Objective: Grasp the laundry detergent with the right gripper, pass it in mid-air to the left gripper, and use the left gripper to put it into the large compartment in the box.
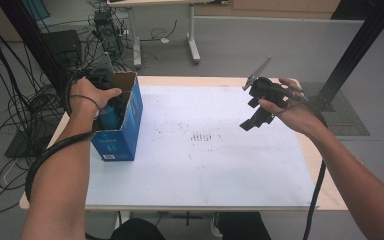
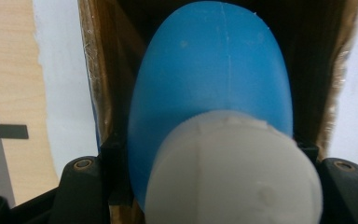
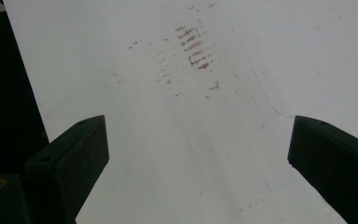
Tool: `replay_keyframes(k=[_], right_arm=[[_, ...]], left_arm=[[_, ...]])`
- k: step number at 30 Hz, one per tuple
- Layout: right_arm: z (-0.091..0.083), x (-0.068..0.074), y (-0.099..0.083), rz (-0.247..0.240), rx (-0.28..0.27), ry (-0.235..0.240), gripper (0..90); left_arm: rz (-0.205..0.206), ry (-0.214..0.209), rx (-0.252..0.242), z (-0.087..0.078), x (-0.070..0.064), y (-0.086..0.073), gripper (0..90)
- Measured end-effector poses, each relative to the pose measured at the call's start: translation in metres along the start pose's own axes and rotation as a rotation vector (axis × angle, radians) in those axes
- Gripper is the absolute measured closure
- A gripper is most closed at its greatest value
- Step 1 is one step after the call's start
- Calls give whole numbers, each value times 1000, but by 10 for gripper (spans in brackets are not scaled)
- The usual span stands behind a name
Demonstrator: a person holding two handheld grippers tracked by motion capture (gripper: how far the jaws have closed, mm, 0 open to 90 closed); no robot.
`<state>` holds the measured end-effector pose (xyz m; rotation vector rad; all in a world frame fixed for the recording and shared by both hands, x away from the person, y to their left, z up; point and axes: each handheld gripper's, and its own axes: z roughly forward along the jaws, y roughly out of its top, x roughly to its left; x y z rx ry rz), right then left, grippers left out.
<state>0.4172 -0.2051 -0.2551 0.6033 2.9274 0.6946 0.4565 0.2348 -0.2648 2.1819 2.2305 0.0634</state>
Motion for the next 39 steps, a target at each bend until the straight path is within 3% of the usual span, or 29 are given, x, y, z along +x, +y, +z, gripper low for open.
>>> replay_keyframes(k=[9, 11, 39], right_arm=[[1, 1, 1, 1, -2, 0, 51], [1, 0, 0, 3, 0, 0, 51], [-3, -3, -4, 15, -8, -10, 51]], left_arm=[[11, -16, 17, 15, 0, -6, 378], [7, -21, 1, 14, 1, -8, 377], [2, -7, 10, 16, -2, -11, 375]])
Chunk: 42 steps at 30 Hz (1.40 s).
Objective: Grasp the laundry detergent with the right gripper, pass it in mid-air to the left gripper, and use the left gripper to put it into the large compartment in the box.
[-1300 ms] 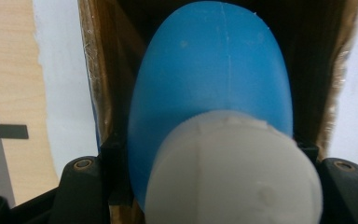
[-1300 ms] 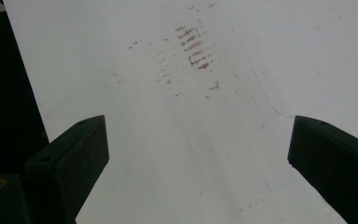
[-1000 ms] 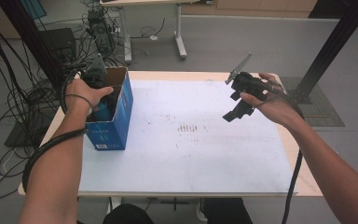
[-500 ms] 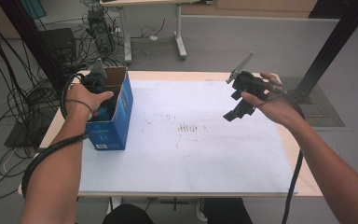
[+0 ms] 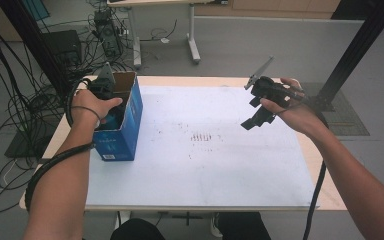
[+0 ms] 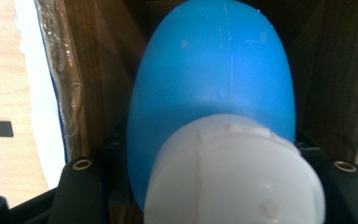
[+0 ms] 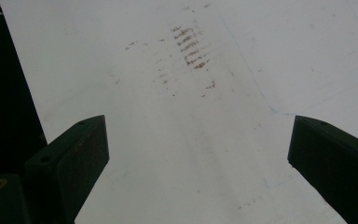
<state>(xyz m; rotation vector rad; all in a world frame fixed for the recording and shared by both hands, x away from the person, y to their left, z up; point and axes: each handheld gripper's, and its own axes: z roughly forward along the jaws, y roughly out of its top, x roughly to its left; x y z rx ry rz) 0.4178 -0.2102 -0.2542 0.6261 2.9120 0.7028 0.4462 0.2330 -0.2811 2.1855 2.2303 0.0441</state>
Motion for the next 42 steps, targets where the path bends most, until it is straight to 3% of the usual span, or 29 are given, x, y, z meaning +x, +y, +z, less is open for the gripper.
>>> replay_keyframes(k=[42], right_arm=[[-2, -4, -6, 1, 16, -23, 51]], left_arm=[[-8, 4, -10, 1, 0, -1, 372]])
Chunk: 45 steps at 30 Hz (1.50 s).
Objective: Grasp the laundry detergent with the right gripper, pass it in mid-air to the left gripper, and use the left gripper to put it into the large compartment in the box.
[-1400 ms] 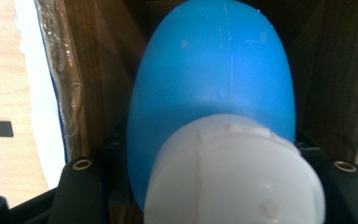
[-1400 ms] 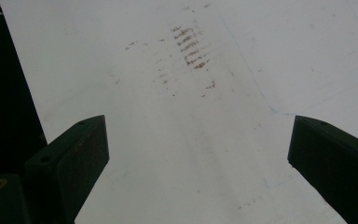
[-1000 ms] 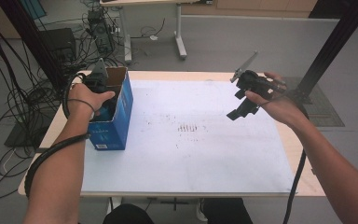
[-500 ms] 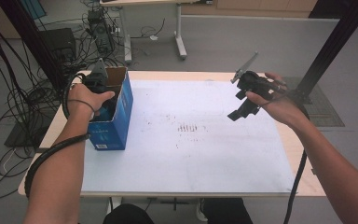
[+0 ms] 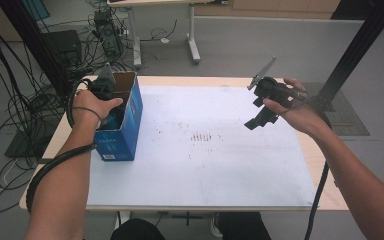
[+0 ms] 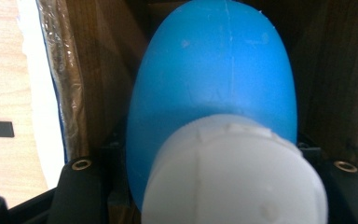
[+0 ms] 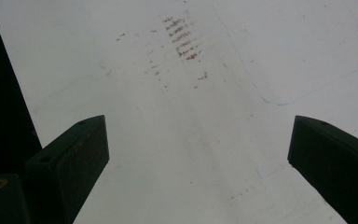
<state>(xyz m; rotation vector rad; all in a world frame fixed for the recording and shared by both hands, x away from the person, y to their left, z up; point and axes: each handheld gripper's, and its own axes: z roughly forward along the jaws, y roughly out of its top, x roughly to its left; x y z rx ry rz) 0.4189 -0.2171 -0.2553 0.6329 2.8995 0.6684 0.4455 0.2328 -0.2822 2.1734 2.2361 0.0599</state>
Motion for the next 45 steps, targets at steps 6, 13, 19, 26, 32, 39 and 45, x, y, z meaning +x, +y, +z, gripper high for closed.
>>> replay_keyframes(k=[6, 13, 19, 26, 32, 39, 45], right_arm=[[-2, 0, 0, 2, 2, -9, 51], [-2, -1, 0, -1, 4, -15, 51], [-3, -2, -1, 1, 3, -14, 51], [-4, -3, -2, 1, 3, -16, 50], [-4, -3, -3, 3, 4, -16, 51], [-3, -3, -3, 4, 9, -14, 50], [-5, -3, -1, 2, 8, -16, 51]], left_arm=[[1, 3, -1, 0, -1, 0, 372], [4, 7, 1, 0, -2, 0, 372], [6, 14, 1, 0, -3, 0, 372], [9, 20, 3, 0, -5, 0, 372], [10, 21, 2, 0, -5, 0, 372], [11, 20, 2, 0, -4, 0, 373], [11, 19, 0, 0, -4, 0, 373]])
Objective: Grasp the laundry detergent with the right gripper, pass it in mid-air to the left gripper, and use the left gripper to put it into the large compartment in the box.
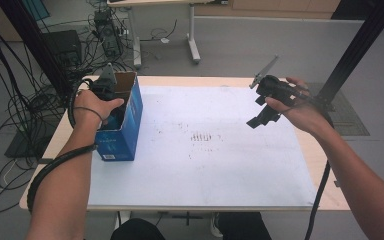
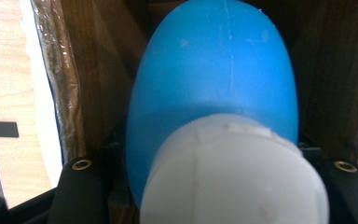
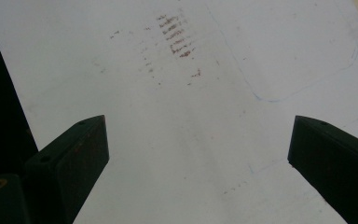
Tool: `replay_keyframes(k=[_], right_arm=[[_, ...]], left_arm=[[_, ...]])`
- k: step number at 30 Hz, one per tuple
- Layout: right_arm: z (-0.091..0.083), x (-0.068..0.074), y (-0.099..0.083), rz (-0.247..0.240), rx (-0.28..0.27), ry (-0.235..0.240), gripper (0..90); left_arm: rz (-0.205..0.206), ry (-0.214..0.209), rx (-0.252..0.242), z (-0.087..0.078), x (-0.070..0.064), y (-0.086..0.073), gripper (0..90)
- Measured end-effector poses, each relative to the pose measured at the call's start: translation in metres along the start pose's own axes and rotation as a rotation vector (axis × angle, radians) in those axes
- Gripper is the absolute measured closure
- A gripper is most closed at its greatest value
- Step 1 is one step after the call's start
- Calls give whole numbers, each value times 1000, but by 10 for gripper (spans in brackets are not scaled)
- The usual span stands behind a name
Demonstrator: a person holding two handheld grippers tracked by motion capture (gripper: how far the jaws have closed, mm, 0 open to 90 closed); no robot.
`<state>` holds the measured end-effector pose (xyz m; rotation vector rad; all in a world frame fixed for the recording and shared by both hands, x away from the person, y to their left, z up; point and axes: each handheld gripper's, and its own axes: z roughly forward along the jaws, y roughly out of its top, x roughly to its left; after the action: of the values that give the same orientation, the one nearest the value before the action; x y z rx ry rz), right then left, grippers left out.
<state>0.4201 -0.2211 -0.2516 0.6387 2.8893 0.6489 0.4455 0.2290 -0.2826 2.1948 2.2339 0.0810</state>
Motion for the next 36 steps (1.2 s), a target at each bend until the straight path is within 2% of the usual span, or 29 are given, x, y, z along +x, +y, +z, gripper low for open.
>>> replay_keyframes(k=[10, 36], right_arm=[[0, 0, 3, -11, 3, 1, 51], [0, -1, -1, -4, 3, 8, 51]], left_arm=[[0, -3, 2, 0, 1, 0, 373], [1, 11, 4, 0, -1, 1, 372]])
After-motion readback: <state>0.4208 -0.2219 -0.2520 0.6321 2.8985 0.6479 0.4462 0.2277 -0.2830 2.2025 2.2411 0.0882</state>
